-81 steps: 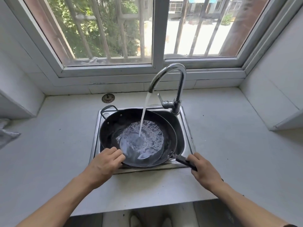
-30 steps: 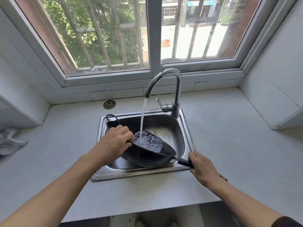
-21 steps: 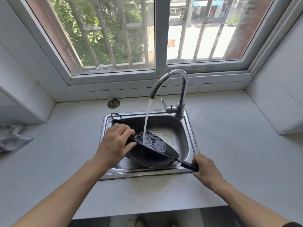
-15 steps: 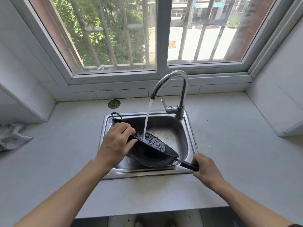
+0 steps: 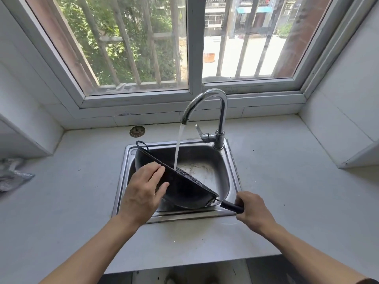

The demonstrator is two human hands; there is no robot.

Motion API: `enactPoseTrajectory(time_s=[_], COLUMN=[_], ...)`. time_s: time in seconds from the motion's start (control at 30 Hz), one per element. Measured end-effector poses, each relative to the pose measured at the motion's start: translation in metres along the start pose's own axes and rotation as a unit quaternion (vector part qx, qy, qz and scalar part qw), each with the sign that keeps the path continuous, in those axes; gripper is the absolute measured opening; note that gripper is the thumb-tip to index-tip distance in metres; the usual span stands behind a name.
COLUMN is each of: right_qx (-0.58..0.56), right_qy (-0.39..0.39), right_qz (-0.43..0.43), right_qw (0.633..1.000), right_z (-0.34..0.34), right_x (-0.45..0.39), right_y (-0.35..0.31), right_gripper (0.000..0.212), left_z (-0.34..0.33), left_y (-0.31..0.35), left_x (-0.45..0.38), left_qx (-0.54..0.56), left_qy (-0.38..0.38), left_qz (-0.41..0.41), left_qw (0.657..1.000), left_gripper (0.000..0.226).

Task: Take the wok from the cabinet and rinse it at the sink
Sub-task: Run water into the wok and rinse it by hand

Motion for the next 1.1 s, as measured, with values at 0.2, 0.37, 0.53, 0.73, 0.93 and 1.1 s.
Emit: enactPoseTrajectory(time_s=[0.2,0.37,0.53,0.73,0.93,1.1], right_qx=[0.095,0.193,0.239,0.184,0.239,0.313], right_qy=[0.026,0.032,0.010,0.002,0.042,0.077], right_qz=[0.014,0.050,0.059,0.046,0.063,0.078], right_qw=[0.995,0.979,0.969,0.982,0.968,0.944], right_z=[0.015,0.020,0.024,0.029,0.043,0.051], right_x=[0.004,0.007,0.005,-0.002,-0.002,0.003], right_y=[-0.008,-0.015,-0.012,-0.006,-0.013,-0.032], right_gripper=[0.026,0.021,0.014,0.028,0.027,0.048], left_z=[0.002,0.003,-0.004,-0.010,-0.015,-0.022], left_y=[0.003,0.007,0.011,0.013,0.006,-0.001], left_x=[-0.017,-0.032,-0.046,-0.056,-0.065,-0.071], left_qx=[-0.046,-0.088,-0.098,-0.098,-0.088,-0.076], left_qy=[-0.025,-0.041,-0.064,-0.071,-0.076,-0.080], left_qz=[0.022,0.023,0.035,0.040,0.052,0.052], left_qw=[0.998,0.995,0.993,0.992,0.992,0.993], left_gripper=[0.052,0.054,0.057,0.057,0.055,0.055])
Point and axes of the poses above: each hand's wrist, its own x-axis away from the middle knuckle, its own z-axis out of the back of the hand, y = z × x, the point moved 8 cm from there along -x, towards the middle knuckle, and after that the axes turned 13 degrees about -y, right-handed, at the moved point
